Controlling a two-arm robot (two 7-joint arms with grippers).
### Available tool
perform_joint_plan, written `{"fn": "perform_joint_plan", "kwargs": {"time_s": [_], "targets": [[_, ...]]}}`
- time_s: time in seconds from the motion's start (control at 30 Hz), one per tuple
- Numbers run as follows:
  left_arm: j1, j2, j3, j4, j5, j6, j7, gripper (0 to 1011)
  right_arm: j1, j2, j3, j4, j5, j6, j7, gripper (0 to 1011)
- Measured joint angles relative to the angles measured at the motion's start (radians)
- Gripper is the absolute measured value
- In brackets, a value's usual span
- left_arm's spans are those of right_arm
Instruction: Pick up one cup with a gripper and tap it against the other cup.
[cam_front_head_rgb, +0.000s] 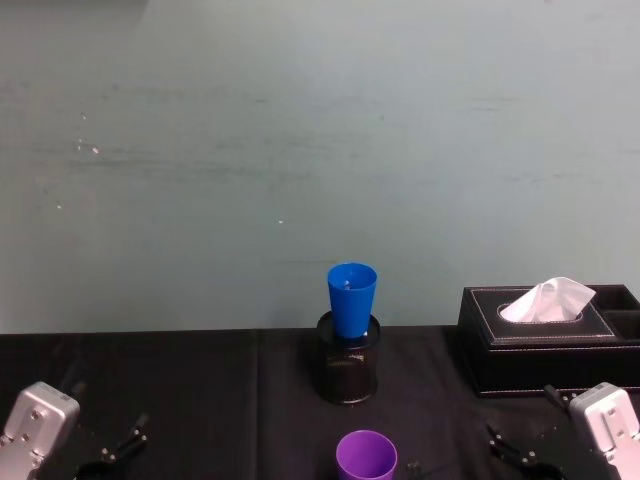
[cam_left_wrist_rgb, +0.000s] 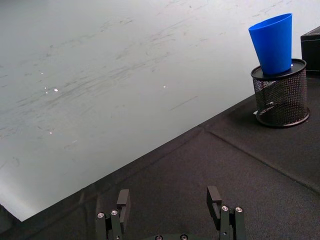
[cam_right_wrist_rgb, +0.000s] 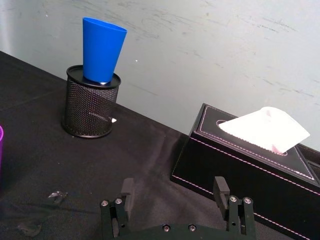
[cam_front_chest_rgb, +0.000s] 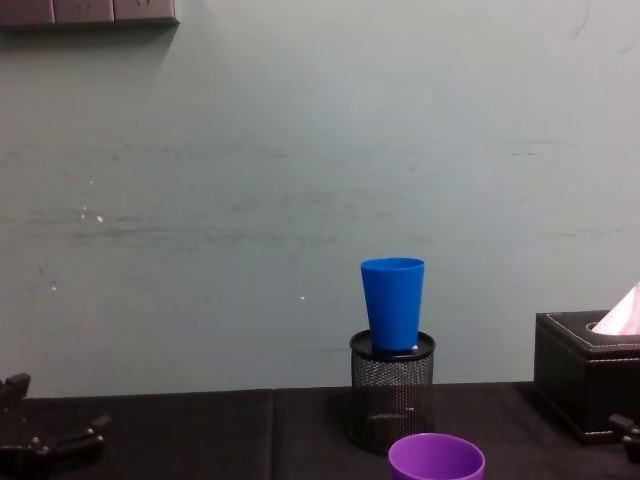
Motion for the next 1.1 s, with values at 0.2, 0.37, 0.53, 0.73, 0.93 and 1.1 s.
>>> {"fn": "perform_joint_plan", "kwargs": {"time_s": [0.2, 0.37, 0.53, 0.73, 0.93, 1.1], "targets": [[0.0, 0.0, 0.0, 0.0, 0.0, 0.0, 0.0, 1000, 0.0, 0.0, 0.0, 0.0, 0.0, 0.0, 0.0, 1003], [0.0, 0.0, 0.0, 0.0, 0.0, 0.0, 0.0, 1000, 0.0, 0.0, 0.0, 0.0, 0.0, 0.0, 0.0, 1003], [0.0, 0.0, 0.0, 0.0, 0.0, 0.0, 0.0, 1000, 0.0, 0.0, 0.0, 0.0, 0.0, 0.0, 0.0, 1003], [0.0, 0.0, 0.0, 0.0, 0.0, 0.0, 0.0, 1000, -0.004, -0.007, 0.023, -0.013, 0.002, -0.016, 0.015, 1003], [0.0, 0.0, 0.0, 0.0, 0.0, 0.0, 0.0, 1000, -0.015, -0.007, 0.051, -0.048, 0.021, -0.028, 0.048, 1003], [0.0, 0.0, 0.0, 0.0, 0.0, 0.0, 0.0, 1000, -0.036, 0.005, 0.07, -0.074, 0.078, -0.033, 0.131, 1003]]}}
